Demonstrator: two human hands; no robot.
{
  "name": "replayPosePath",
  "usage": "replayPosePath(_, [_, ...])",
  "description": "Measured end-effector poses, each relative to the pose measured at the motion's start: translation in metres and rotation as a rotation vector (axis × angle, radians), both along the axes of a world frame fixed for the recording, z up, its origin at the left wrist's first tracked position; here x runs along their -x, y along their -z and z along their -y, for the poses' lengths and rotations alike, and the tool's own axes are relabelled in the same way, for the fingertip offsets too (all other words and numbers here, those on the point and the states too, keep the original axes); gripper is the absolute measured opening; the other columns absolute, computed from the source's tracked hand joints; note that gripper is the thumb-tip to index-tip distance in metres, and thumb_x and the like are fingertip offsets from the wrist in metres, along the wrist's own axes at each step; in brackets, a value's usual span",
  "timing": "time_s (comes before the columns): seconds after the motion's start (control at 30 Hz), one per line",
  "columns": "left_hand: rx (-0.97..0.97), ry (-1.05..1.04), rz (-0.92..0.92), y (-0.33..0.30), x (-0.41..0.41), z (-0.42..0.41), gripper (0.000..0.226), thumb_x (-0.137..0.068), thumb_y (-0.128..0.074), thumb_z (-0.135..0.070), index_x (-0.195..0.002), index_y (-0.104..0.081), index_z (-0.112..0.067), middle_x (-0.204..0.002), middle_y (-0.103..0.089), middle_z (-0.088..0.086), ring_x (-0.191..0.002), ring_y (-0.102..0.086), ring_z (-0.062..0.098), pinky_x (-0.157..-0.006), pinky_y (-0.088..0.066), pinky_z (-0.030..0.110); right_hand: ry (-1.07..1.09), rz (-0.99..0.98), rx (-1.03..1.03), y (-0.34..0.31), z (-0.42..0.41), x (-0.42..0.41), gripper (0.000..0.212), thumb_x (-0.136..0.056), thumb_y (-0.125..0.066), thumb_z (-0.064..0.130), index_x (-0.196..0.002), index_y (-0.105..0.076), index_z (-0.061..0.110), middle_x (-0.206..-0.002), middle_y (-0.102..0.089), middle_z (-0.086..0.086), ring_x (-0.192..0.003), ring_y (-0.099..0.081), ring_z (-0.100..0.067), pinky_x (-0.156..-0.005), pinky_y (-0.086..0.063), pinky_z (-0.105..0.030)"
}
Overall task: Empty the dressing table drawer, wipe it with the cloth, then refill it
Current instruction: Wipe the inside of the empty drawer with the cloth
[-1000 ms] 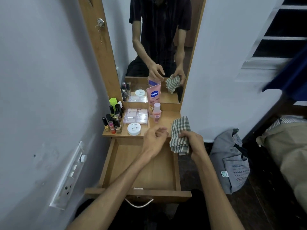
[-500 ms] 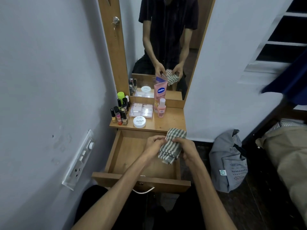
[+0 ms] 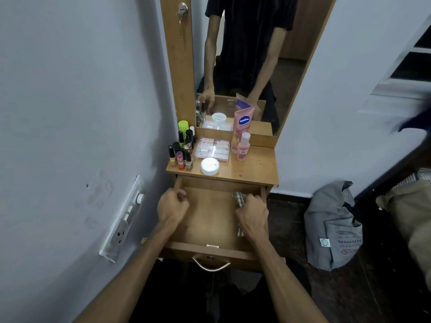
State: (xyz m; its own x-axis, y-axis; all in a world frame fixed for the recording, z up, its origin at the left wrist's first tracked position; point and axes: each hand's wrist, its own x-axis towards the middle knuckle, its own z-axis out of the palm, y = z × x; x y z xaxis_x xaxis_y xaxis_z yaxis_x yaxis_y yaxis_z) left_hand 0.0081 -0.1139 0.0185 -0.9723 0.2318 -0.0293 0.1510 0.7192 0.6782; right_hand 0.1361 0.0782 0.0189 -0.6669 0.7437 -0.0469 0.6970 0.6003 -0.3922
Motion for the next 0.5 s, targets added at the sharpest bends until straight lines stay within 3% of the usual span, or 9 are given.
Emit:
replayPosePath(0.13, [0.004,-0.003,-0.116,0.009,0.024,0.004,0.017,-0.081,-0.070,-0.007,-0.095,-0.075,-0.017,-0.104,-0.067,0.002,-0.094,-0.065,0.021,-0.082,-0.055,0.036,0.031,0.100,0.084,0.009,-0.002,0.016,0.018,-0.091,-0.068,0.024,-0.104,-0.071,0.012,-0.101,-0.072,-0.005,-0.091,-0.069,-0.023,-0.081,-0.057,-0.034])
replayPosePath(0.3, [-0.258,-0.066,0.134,0.023,0.049,0.013,0.016,-0.086,-0.072,-0.019,-0.100,-0.073,-0.025,-0.094,-0.072,-0.005,-0.090,-0.067,0.013,-0.081,-0.056,0.032,0.121,0.033,0.252,0.017,-0.003,0.033,0.031,-0.085,-0.070,0.022,-0.111,-0.066,0.005,-0.107,-0.072,-0.012,-0.099,-0.070,-0.029,-0.083,-0.058,-0.035])
replayPosePath(0.5, [-0.353,-0.068,0.135,0.032,0.054,0.017,0.021,-0.082,-0.076,-0.016,-0.102,-0.077,-0.025,-0.086,-0.073,-0.010,-0.083,-0.066,0.004,-0.069,-0.049,0.020,0.089,0.015,0.328,0.021,0.008,0.054,0.031,-0.087,-0.069,0.020,-0.113,-0.065,0.002,-0.112,-0.071,-0.014,-0.105,-0.069,-0.031,-0.087,-0.056,-0.035])
